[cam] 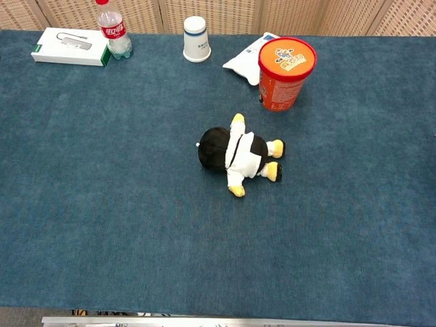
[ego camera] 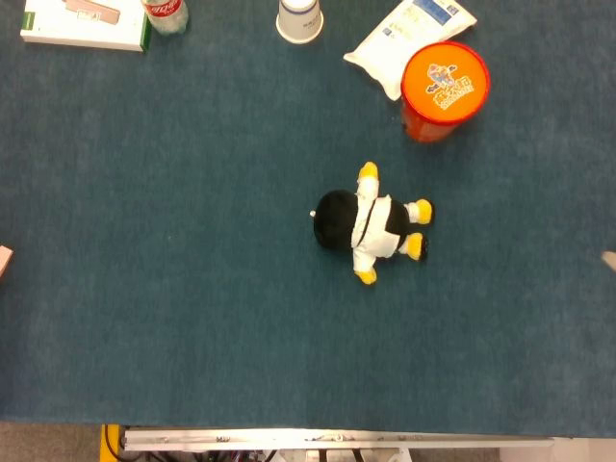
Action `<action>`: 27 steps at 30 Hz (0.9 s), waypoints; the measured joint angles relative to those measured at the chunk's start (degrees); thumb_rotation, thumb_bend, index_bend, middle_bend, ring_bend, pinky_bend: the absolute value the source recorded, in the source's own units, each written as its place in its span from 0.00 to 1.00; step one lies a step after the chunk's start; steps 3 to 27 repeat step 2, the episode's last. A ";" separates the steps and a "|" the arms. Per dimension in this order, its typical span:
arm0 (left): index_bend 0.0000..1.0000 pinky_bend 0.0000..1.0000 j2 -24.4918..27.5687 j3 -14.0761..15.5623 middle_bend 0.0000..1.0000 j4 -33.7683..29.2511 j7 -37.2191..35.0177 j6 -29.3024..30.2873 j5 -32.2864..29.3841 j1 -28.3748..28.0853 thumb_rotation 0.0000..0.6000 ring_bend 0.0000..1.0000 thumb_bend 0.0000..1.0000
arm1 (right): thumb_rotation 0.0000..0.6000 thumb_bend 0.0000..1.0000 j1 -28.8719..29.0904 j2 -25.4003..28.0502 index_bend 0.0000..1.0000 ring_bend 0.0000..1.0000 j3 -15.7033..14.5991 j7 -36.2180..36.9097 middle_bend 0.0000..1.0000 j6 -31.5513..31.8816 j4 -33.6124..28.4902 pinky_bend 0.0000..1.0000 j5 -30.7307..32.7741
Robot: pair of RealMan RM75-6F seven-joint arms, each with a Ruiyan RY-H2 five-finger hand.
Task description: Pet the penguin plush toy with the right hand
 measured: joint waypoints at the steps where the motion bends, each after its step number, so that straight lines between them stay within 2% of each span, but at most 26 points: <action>1: 0.22 0.14 0.00 0.00 0.24 -0.01 0.04 -0.03 -0.02 -0.02 1.00 0.20 0.34 | 0.70 0.00 -0.55 0.25 0.00 0.00 -0.01 0.39 0.00 0.21 0.21 0.00 -0.28; 27: 0.22 0.14 0.00 -0.02 0.24 -0.05 0.12 -0.06 -0.06 -0.06 1.00 0.20 0.34 | 0.70 0.00 -1.05 0.44 0.00 0.00 0.01 0.70 0.00 0.39 0.42 0.00 -0.56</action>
